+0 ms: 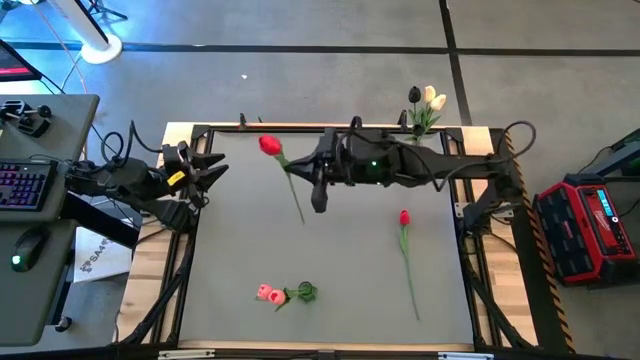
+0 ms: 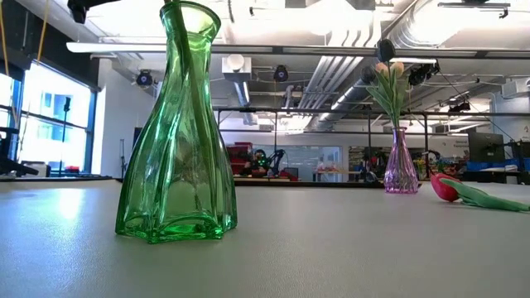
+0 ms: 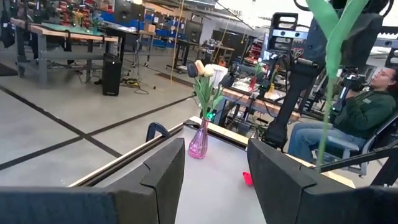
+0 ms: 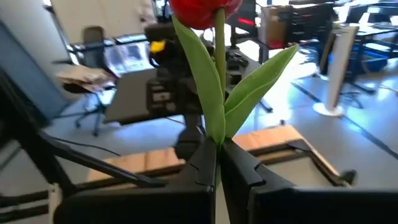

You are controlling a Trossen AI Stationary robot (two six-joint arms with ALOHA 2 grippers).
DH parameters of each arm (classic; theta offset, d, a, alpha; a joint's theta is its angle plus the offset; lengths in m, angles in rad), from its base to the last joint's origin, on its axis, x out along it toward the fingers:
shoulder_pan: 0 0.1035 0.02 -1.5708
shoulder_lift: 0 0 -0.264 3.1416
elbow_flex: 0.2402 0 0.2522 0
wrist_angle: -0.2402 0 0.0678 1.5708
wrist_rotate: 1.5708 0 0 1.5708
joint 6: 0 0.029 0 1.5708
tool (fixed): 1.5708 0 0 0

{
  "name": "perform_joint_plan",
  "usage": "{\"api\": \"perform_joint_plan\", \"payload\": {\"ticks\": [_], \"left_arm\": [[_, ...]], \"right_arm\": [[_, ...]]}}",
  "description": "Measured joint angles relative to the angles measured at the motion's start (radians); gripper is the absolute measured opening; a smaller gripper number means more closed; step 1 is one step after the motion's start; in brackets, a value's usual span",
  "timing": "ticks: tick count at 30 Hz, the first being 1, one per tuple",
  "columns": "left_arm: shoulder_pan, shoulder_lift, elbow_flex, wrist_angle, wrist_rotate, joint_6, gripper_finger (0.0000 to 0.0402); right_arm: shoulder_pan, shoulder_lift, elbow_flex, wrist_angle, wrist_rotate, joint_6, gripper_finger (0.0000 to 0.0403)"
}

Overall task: Sort flowers into vase by color
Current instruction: Put the left red flower into the green vase

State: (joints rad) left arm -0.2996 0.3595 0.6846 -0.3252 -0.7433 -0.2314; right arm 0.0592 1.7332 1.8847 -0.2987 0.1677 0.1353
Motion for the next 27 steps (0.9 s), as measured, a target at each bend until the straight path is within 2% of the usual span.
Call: {"api": "perform_joint_plan", "payload": {"ticks": [5, 9, 11, 21, 27], "left_arm": [[0.0, 0.0, 0.0, 0.0, 0.0, 0.001, 0.0163], [0.0, 0.001, 0.0, -0.002, -0.002, 0.105, 0.0163], [0.0, 0.001, 0.0, -0.003, 0.0, 0.135, 0.0163], [0.0, 0.001, 0.0, -0.003, 0.0, 0.147, 0.0163], [0.0, 0.001, 0.0, -0.003, 0.001, 0.146, 0.0163]], "right_arm": [[0.044, -0.034, 0.0, -0.115, 0.047, -0.005, 0.0], [0.089, -0.044, -0.001, -0.248, 0.143, 0.021, 0.0], [0.109, -0.046, -0.002, -0.285, 0.159, 0.021, 0.0], [0.182, -0.041, -0.005, -0.261, 0.176, 0.07, 0.0], [0.247, -0.038, -0.178, 0.003, 0.2, 0.066, 0.0]]}}
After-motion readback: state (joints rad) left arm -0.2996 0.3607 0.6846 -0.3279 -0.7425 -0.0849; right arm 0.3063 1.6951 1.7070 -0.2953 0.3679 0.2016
